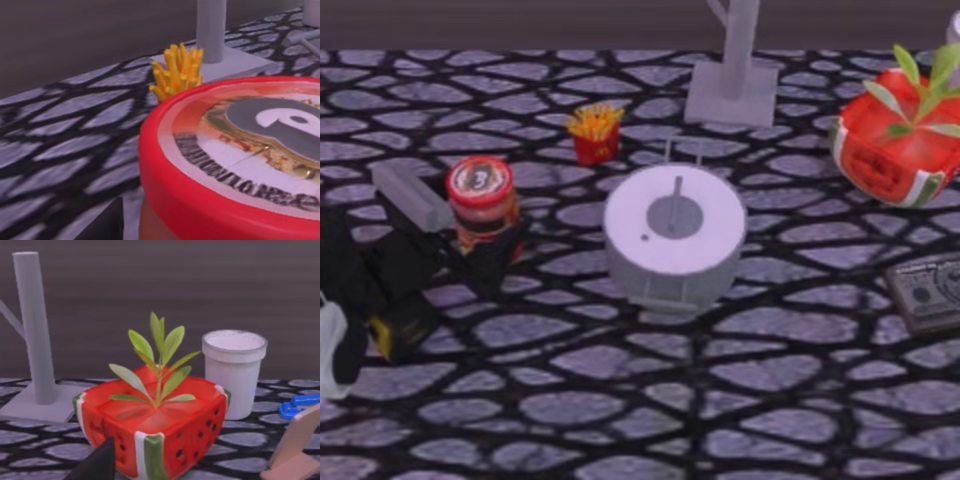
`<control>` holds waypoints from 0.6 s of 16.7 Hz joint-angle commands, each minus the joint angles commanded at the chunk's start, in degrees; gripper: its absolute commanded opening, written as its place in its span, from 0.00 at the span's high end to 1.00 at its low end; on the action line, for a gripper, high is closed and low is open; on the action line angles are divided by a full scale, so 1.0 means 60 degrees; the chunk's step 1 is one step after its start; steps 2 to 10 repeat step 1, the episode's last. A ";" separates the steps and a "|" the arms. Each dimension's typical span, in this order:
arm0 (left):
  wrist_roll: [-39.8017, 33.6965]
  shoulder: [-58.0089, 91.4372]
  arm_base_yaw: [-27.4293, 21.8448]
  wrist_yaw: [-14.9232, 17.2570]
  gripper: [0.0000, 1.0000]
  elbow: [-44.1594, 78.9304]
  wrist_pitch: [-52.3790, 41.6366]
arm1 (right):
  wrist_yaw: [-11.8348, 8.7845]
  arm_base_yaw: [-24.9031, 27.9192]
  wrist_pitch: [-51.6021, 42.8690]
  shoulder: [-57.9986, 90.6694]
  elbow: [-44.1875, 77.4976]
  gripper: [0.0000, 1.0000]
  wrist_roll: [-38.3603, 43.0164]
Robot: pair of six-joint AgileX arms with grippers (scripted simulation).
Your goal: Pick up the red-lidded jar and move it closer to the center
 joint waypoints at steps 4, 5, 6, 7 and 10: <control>0.0000 0.0000 0.0000 0.0000 0.00 0.0000 0.0000 | 0.0000 0.0000 0.0000 0.0000 0.0000 0.00 0.0000; 0.0000 0.0000 0.0000 0.0000 0.00 0.0000 0.0000 | 0.0000 0.0000 0.0000 0.0000 0.0000 0.00 0.0000; 0.0000 0.0000 0.0000 0.0000 0.00 0.0000 0.0000 | 0.0000 0.0000 0.0000 0.0000 0.0000 0.00 0.0000; 0.0000 0.0000 0.0000 0.0000 0.00 0.0000 0.0000 | 0.0000 0.0000 0.0000 0.0000 0.0000 0.00 0.0000; 0.0000 0.0000 0.0000 0.0000 0.00 0.0000 0.0000 | 0.0000 0.0000 0.0000 0.0000 0.0000 0.00 0.0000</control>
